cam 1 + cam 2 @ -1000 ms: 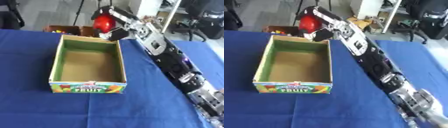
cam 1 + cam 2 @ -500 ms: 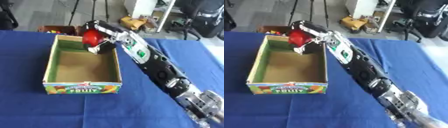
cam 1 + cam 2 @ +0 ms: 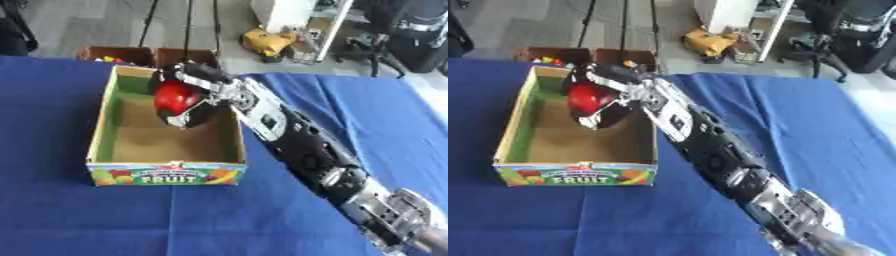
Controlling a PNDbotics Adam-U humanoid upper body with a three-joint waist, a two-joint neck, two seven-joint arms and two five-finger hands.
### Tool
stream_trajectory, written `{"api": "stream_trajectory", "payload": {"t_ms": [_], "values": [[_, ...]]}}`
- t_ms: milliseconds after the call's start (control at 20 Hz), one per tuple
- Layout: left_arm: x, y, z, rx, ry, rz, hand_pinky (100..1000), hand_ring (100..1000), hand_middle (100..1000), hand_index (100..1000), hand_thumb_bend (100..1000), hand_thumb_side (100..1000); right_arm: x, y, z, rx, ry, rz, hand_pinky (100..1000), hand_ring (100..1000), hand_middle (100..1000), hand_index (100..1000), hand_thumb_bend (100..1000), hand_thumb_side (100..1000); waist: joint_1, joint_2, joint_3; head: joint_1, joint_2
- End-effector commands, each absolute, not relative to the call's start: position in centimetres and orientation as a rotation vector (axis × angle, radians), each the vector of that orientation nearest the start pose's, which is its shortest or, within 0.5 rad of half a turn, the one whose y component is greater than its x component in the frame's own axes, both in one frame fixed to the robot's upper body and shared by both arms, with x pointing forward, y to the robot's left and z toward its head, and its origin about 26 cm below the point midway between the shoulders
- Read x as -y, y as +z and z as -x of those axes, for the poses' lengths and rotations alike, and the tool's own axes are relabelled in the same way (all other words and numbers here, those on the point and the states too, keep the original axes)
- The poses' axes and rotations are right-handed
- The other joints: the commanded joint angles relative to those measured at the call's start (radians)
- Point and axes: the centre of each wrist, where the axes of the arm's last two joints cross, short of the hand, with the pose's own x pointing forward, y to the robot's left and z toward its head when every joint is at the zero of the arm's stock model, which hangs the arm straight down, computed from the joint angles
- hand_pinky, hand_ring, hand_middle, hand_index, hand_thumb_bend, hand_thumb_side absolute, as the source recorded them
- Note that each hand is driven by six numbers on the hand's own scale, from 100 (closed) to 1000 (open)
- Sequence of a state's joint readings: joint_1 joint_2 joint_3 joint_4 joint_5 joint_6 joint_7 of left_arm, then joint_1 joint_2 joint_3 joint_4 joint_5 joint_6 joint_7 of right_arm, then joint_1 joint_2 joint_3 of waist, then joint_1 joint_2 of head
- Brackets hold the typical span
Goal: Pick up objects on the table and place them in the box.
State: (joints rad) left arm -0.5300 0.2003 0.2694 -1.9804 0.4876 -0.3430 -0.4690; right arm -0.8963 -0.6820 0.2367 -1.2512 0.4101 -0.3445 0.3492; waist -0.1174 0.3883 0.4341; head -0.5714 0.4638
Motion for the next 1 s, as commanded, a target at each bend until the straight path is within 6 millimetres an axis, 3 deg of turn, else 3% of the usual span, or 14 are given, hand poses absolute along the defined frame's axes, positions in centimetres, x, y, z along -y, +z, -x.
{"api": "stream_trajectory", "payload": {"t_ms": [50,550,850,1000], "values": [[-28.5,27.4,-31.0,-3.227,0.511,-0.518,720,752,738,900,100,903,30.7,28.2,-43.4,1.903,1.562,0.742,651,950,784,797,100,204,0.008,-0.019,0.002,-0.004,-0.017],[-28.5,27.4,-31.0,-3.227,0.508,-0.514,720,746,737,899,100,904,30.6,26.3,-43.8,1.835,1.693,0.713,670,961,815,824,100,240,0.009,-0.012,0.004,-0.009,-0.024],[-28.5,27.4,-31.0,-3.227,0.508,-0.514,720,745,737,899,100,905,30.5,25.8,-43.8,1.801,1.774,0.713,691,975,835,840,223,264,0.009,-0.008,0.003,-0.01,-0.026],[-28.5,27.4,-31.0,-3.228,0.508,-0.513,719,744,737,899,100,906,30.5,25.9,-43.8,1.803,1.781,0.715,689,983,845,856,333,310,0.008,-0.008,0.002,-0.008,-0.026]]}}
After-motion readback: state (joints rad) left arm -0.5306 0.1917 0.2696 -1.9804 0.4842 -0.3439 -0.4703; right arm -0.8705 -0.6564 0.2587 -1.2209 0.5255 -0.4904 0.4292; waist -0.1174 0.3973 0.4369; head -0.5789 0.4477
